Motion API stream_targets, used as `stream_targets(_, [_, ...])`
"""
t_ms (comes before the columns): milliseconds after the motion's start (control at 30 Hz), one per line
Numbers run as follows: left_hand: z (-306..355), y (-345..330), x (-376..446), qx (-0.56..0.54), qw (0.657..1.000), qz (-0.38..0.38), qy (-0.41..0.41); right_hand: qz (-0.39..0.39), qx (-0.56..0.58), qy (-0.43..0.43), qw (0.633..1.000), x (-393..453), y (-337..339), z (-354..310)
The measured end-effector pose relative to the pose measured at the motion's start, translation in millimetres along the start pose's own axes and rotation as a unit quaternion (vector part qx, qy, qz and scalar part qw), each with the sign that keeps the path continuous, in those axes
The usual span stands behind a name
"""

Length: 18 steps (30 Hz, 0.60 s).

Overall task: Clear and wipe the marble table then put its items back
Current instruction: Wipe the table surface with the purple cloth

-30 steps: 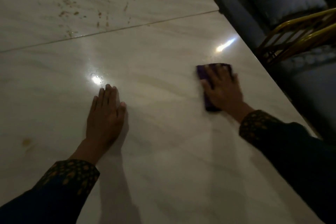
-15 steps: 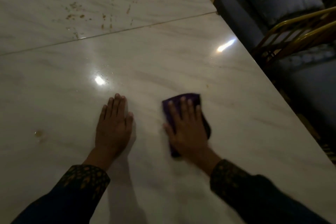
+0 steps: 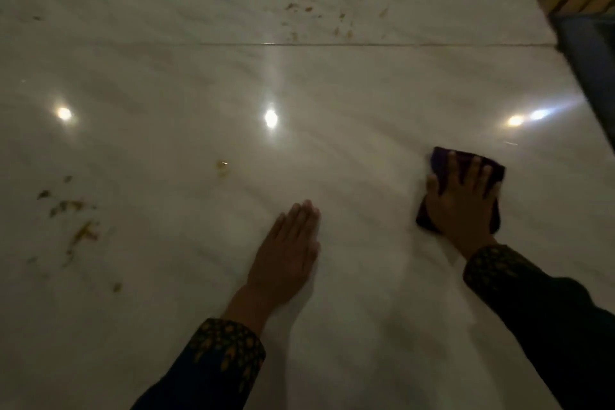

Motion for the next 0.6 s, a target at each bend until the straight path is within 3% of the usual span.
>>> stream_targets(100, [-7.7,3.8,-39.7,0.002,1.000,-0.013,0.009,-0.002,-0.006,0.023,1.000,0.6,-12.2,-67.5])
stream_targets(233, [-62.6,21.5,-91.6,0.033,0.997,0.000,0.068,-0.028,-0.021,0.198,0.980,-82.8,-53.6,-167.4])
stream_targets(367, [-112.7,34.3,-120.8,0.032,0.990,-0.025,0.134,-0.082,-0.035,0.329,0.940,-167.6,-75.7,-180.8])
stream_targets(467, [-116.5,31.5,-120.7,0.025,0.990,-0.023,0.140,-0.102,-0.056,0.366,0.923,-148.2,-74.3,-180.6])
stream_targets(600, [-120.0,27.5,-122.1,0.014,0.990,-0.012,0.139,-0.067,-0.073,0.345,0.933,-76.8,-66.6,-227.8])
Point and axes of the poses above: each hand's wrist, its own x-axis towards the middle knuckle, its own y-axis out of the back of the hand, z = x × y, the point moved 8 cm from there along x, towards the middle knuckle, and after that the axes turned 4 degrees about -z, right-handed, at the moved point
